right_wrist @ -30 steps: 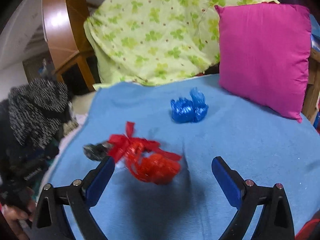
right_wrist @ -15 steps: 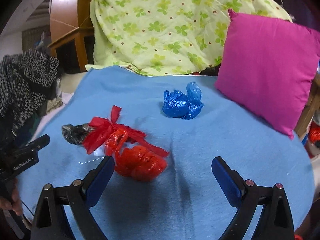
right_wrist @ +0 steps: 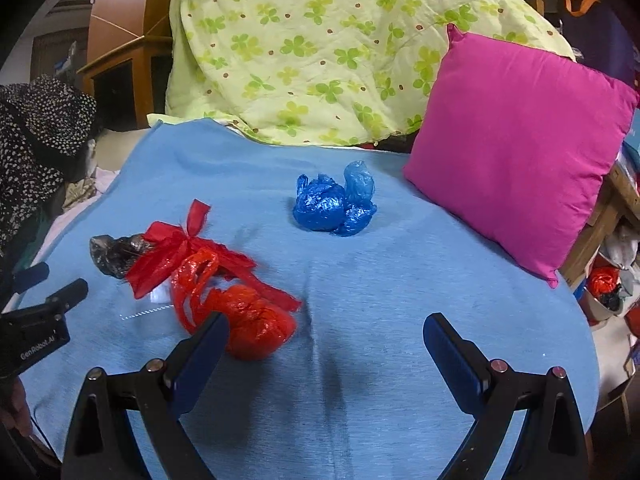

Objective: Collect trash

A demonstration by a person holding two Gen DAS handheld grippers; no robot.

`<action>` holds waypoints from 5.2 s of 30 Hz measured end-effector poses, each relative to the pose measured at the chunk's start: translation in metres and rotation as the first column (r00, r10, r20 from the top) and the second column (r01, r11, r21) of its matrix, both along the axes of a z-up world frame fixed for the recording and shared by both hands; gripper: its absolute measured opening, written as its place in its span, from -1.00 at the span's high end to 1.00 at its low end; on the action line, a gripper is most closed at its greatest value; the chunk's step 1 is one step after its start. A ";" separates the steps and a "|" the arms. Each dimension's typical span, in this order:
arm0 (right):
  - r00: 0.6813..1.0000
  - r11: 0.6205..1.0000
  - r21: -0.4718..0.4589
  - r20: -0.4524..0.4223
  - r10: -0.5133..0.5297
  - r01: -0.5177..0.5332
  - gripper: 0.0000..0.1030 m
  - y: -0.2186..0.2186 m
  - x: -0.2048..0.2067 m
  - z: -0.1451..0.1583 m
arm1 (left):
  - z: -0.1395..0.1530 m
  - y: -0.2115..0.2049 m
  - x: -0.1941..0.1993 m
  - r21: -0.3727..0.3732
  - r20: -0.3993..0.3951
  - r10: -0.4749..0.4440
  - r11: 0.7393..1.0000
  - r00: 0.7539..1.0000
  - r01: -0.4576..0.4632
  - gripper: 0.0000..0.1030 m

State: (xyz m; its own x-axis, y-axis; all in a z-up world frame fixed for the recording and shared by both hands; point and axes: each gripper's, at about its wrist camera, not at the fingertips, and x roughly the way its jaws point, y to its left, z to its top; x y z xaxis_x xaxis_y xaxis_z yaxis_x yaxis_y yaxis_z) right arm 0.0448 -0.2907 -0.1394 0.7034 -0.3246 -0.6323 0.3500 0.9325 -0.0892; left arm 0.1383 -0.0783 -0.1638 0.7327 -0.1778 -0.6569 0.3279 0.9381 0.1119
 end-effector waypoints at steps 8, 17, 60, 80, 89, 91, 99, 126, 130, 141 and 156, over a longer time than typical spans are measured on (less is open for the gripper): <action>1.000 1.000 -0.010 -0.003 0.002 -0.002 -0.92 0.003 0.002 0.000 | -0.005 -0.001 0.003 0.003 -0.020 -0.007 1.000 1.000 0.007 -0.42; 1.000 1.000 -0.020 -0.012 0.003 -0.004 -0.92 0.005 0.004 -0.001 | -0.006 -0.002 0.002 0.005 -0.025 -0.018 1.000 1.000 0.018 -0.42; 0.969 0.863 0.475 -0.077 0.234 -0.171 -0.34 -0.033 0.081 -0.066 | -0.013 0.029 0.041 -0.149 -0.166 -0.012 0.989 0.986 -0.014 -0.42; 0.995 0.819 0.568 -0.013 0.102 -0.076 -0.03 -0.075 0.039 -0.054 | -0.016 0.056 0.099 -0.316 -0.131 0.068 0.943 0.989 -0.107 -0.45; 0.995 0.797 0.602 -0.039 0.089 -0.048 -0.03 -0.084 0.039 -0.060 | -0.038 0.037 0.129 -0.429 -0.235 -0.086 0.903 0.968 -0.024 -0.48; 0.995 0.795 0.605 -0.050 0.085 -0.037 -0.03 -0.084 0.041 -0.063 | -0.047 0.039 0.135 -0.467 -0.279 -0.116 0.884 0.953 -0.029 -0.36; 0.995 0.786 0.618 -0.061 0.082 -0.027 -0.03 -0.086 0.042 -0.069 | -0.048 0.041 0.131 -0.484 -0.308 -0.155 0.875 0.939 -0.014 0.44; 0.989 0.763 0.644 -0.076 0.128 -0.049 -0.03 -0.077 0.050 -0.078 | -0.056 0.037 0.126 -0.458 -0.370 -0.206 0.889 0.906 0.015 -0.42; 0.990 0.778 0.626 -0.070 0.124 -0.053 0.01 -0.076 0.050 -0.075 | -0.057 0.038 0.124 -0.501 -0.378 -0.230 0.865 0.897 0.011 -0.20; 0.994 0.828 0.553 -0.001 0.107 -0.089 0.02 -0.071 0.041 -0.055 | -0.013 0.053 0.107 -0.475 -0.236 -0.092 0.880 0.967 -0.032 -0.08; 0.981 0.909 0.391 0.176 0.079 -0.143 0.02 -0.051 0.005 -0.002 | 0.047 0.038 0.025 -0.232 0.006 0.005 0.973 1.000 -0.003 -0.08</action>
